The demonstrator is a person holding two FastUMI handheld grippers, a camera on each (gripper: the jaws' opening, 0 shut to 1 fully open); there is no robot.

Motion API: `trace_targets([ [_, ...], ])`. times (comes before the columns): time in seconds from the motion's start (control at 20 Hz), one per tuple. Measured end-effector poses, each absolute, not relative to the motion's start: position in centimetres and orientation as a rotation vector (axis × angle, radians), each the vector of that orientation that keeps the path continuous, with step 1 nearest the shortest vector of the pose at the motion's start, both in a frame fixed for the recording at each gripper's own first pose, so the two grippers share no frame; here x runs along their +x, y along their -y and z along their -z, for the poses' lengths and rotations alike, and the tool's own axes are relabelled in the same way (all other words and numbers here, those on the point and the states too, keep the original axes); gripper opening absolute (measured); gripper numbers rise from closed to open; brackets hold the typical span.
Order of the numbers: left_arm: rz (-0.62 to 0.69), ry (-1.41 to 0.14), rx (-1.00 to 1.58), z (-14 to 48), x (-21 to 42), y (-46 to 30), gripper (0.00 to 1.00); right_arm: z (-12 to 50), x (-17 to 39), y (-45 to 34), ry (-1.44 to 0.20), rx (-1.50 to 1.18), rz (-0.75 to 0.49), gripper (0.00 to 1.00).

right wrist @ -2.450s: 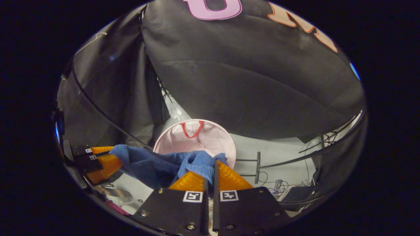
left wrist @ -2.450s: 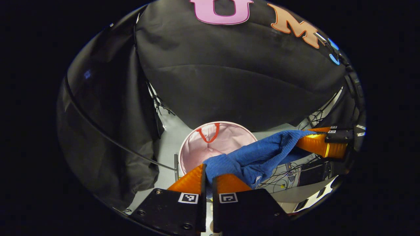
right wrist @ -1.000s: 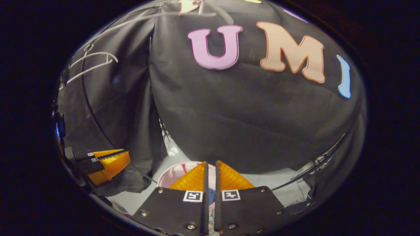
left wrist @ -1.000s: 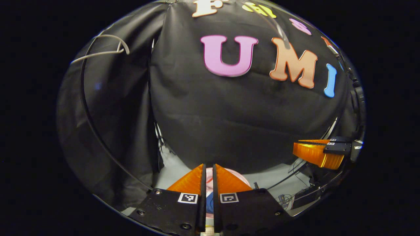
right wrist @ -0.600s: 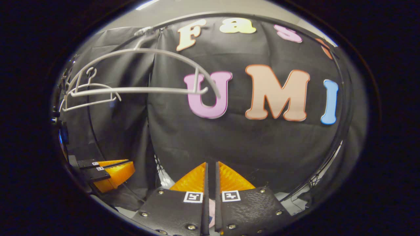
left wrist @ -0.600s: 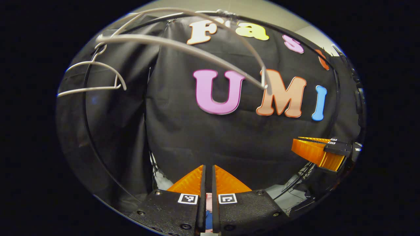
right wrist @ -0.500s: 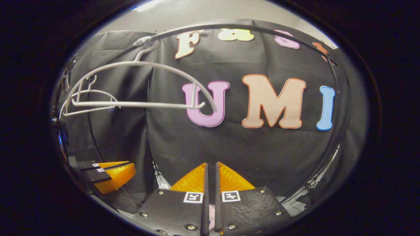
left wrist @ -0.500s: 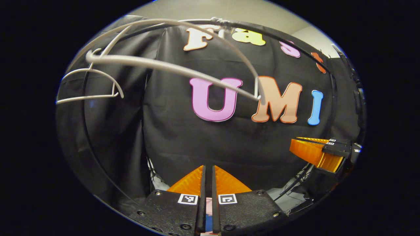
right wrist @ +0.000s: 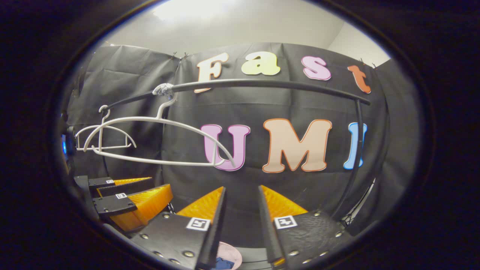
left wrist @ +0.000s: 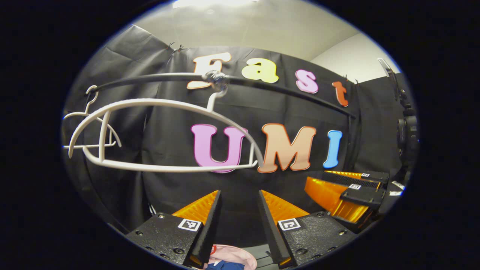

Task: Grasp the clothes on the hanger with both hands and then place them into the laundry hamper below.

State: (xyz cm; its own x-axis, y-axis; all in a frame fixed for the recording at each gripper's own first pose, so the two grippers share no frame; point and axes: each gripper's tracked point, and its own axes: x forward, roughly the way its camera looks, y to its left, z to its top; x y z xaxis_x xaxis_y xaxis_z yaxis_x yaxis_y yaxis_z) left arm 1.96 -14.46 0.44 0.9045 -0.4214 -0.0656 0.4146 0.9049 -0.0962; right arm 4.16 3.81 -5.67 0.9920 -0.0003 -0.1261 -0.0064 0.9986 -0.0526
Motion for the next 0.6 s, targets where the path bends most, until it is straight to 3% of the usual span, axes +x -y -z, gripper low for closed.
trace_targets([
  [0.05, 0.456, -0.076, -0.076, -1.1, 1.7, 15.1, 0.66, 5.2, 3.8, -3.5, -0.12, -0.047, 0.012, 0.66],
  [0.2, 0.509, -0.058, -0.052, -2.1, 0.7, 15.9, 0.91, 3.7, 2.0, -1.6, -0.095, -0.027, 0.079, 0.94],
  [0.25, 0.529, -0.056, -0.054, -2.2, 0.0, 16.2, 0.96, 3.2, 1.2, -0.9, -0.084, -0.024, 0.104, 0.98],
  [0.6, 0.612, -0.036, -0.062, -3.5, -1.9, 20.9, 0.93, 1.1, -3.8, 6.3, -0.056, -0.046, 0.262, 0.94],
])
